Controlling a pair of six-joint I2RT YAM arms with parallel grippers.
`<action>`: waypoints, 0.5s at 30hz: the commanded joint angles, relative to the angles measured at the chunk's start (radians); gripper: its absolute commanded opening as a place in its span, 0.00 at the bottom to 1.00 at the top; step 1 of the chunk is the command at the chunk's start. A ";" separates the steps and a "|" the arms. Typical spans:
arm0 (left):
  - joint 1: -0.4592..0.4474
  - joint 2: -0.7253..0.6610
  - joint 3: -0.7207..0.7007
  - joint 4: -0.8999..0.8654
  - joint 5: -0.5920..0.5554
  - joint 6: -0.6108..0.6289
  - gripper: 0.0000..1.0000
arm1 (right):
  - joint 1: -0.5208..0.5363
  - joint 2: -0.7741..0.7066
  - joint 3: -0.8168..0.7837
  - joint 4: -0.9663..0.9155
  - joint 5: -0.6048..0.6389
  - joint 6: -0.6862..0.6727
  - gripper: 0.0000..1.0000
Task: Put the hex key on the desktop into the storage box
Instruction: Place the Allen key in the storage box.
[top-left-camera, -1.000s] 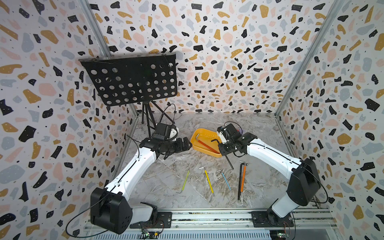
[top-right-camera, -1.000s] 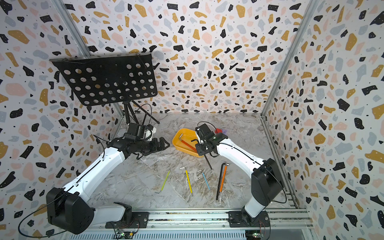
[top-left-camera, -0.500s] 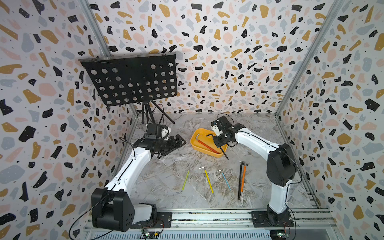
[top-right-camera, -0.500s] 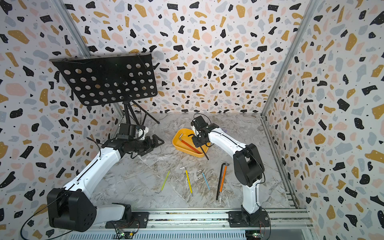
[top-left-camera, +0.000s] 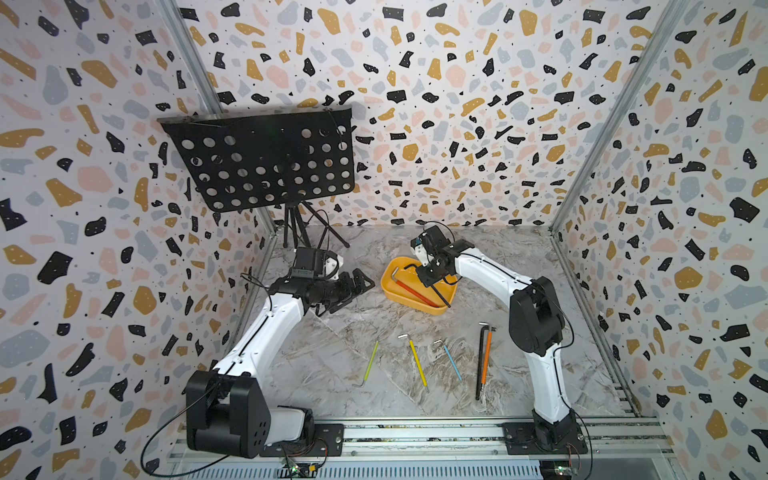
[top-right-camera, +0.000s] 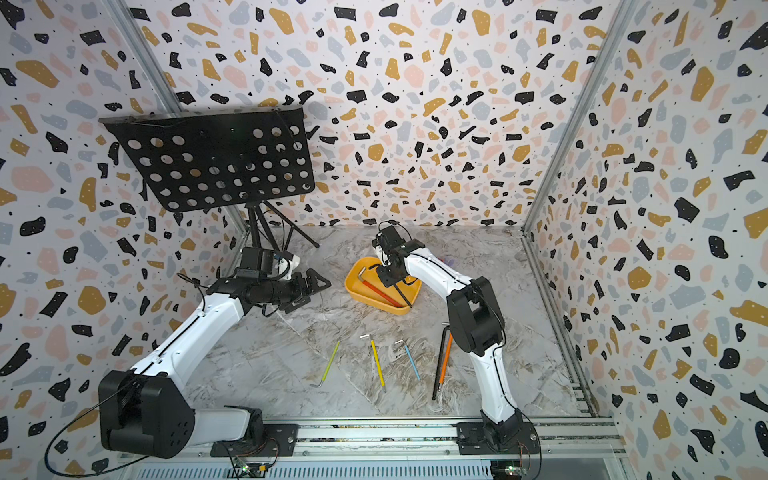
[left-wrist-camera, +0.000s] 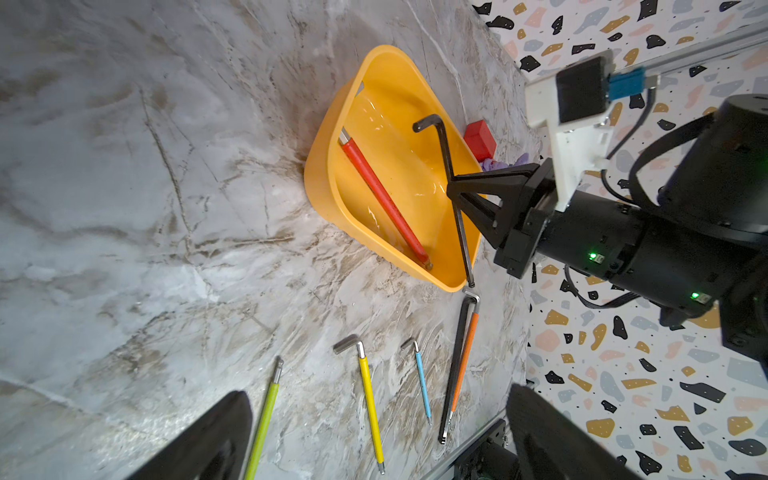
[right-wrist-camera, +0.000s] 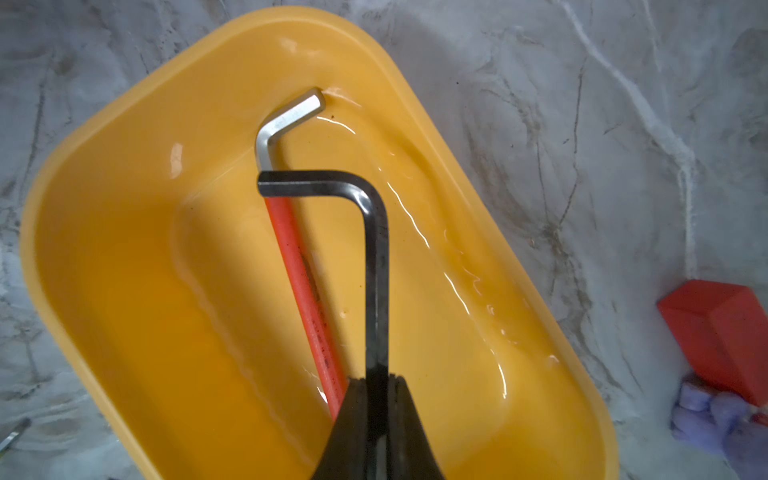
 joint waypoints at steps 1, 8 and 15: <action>0.007 0.013 -0.015 0.038 0.025 -0.012 1.00 | -0.003 0.001 0.066 -0.016 -0.010 -0.022 0.00; 0.011 0.020 -0.016 0.041 0.029 -0.017 1.00 | -0.002 0.046 0.091 -0.010 -0.060 -0.013 0.00; 0.011 0.020 -0.021 0.044 0.017 -0.023 1.00 | -0.003 0.073 0.139 -0.023 -0.037 -0.028 0.02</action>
